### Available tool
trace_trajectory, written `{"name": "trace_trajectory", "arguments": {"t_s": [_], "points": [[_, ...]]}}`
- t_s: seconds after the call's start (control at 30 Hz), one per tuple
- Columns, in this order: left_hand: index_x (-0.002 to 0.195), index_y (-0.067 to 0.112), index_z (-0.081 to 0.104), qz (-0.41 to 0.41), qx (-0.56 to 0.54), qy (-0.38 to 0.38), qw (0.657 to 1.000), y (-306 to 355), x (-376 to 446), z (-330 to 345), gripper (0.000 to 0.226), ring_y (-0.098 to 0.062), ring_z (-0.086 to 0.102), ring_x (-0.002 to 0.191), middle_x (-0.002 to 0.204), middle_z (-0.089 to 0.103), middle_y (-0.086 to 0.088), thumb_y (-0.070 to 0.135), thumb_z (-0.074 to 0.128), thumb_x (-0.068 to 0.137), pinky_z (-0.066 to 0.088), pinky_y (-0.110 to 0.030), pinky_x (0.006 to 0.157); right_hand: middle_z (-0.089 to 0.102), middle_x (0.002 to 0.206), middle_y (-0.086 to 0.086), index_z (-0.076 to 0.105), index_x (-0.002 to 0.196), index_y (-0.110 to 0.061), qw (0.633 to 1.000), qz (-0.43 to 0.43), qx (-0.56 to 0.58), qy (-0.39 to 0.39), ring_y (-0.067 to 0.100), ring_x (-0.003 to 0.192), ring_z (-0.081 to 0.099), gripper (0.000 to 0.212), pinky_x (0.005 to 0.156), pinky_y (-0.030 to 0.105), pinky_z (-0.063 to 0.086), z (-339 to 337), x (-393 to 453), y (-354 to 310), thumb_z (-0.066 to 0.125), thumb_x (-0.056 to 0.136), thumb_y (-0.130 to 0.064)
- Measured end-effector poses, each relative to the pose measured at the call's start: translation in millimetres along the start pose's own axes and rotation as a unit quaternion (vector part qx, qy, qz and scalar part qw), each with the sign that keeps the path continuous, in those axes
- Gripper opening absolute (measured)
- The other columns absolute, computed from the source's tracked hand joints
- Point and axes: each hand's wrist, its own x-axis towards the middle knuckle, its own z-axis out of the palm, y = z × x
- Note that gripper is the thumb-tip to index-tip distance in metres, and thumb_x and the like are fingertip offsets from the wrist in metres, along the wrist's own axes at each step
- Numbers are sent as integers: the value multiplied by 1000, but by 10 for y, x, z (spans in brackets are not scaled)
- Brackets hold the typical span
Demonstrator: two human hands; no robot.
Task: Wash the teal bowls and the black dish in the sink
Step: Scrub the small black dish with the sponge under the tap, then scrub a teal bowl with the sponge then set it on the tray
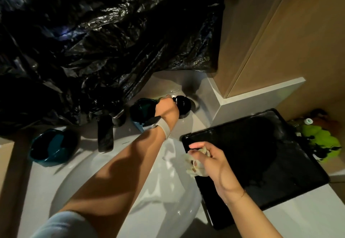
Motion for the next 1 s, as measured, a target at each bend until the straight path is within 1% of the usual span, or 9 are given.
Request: {"name": "trace_trajectory", "arguments": {"t_s": [0.13, 0.2, 0.27, 0.33, 0.43, 0.53, 0.67, 0.83, 1.0], "points": [[122, 3, 57, 18, -3, 30, 999, -36, -268, -113, 29, -37, 62, 109, 119, 64, -19, 17, 45, 99, 49, -39, 86, 70, 95, 12, 72, 93, -17, 1000, 0, -2, -6, 27, 92, 69, 11, 68, 33, 59, -16, 15, 0, 70, 84, -11], [127, 7, 59, 43, -100, 37, 993, -198, -559, -196, 33, -31, 61, 113, 122, 63, -13, 13, 46, 97, 50, -30, 90, 71, 93, 6, 73, 93, -19, 1000, 4, -8, -15, 21, 87, 69, 14, 64, 29, 57, -13, 0, -12, 73, 81, -13], [124, 1, 58, 54, -326, -44, 943, -449, -908, -270, 36, -21, 63, 105, 114, 62, -7, 13, 41, 95, 49, -12, 80, 70, 92, 7, 72, 97, -20, 999, 12, 11, -32, 19, 82, 68, 22, 67, 33, 57, 2, -28, -23, 76, 77, -13], [123, -2, 56, 56, -443, -122, 886, -761, -1230, -276, 35, -5, 64, 93, 110, 62, 1, 5, 41, 92, 48, -9, 73, 70, 95, 9, 70, 103, -20, 997, 16, 27, -64, 20, 82, 68, 32, 76, 36, 55, 31, -70, -49, 78, 73, -11], [137, 18, 50, 99, -364, -192, 906, -1077, -1693, -246, 60, 3, 53, 115, 126, 56, 15, -14, 55, 87, 42, -2, 84, 72, 101, 13, 66, 113, -17, 988, 33, 60, -139, 24, 87, 71, 49, 76, 33, 54, 109, -160, -106, 78, 67, -6], [146, 34, 36, 128, -363, -195, 902, -1186, -1964, -160, 79, 9, 42, 128, 136, 49, 24, 14, 78, 82, 35, -3, 99, 71, 109, 16, 63, 119, -18, 977, 50, 60, -199, 28, 100, 69, 57, 75, 29, 56, 239, -256, -161, 76, 65, -6], [117, 28, 59, 68, -401, -120, 906, -1218, -2071, -180, 47, -15, 64, 104, 109, 69, 4, 34, 80, 75, 52, -28, 92, 69, 115, 18, 58, 125, -19, 963, 50, 23, -264, 29, 108, 66, 56, 91, 32, 55, 380, -365, -215, 67, 77, 8], [92, 25, 62, 63, -336, -79, 937, -1490, -2071, -444, 21, 2, 60, 74, 83, 67, 13, 32, 79, 81, 45, -12, 67, 70, 113, 12, 54, 131, -22, 948, 24, -172, -266, 26, 108, 65, 73, 86, 33, 53, 556, -288, -323, 75, 69, 11], [97, 23, 60, 67, -280, -71, 955, -1786, -1983, -661, 28, -1, 61, 77, 84, 65, 14, 43, 73, 84, 45, -16, 68, 60, 81, -1, 59, 123, -6, 925, -70, -314, -204, 14, 68, 60, 47, 53, 21, 50, 864, -209, -436, 67, 80, 11]]}}
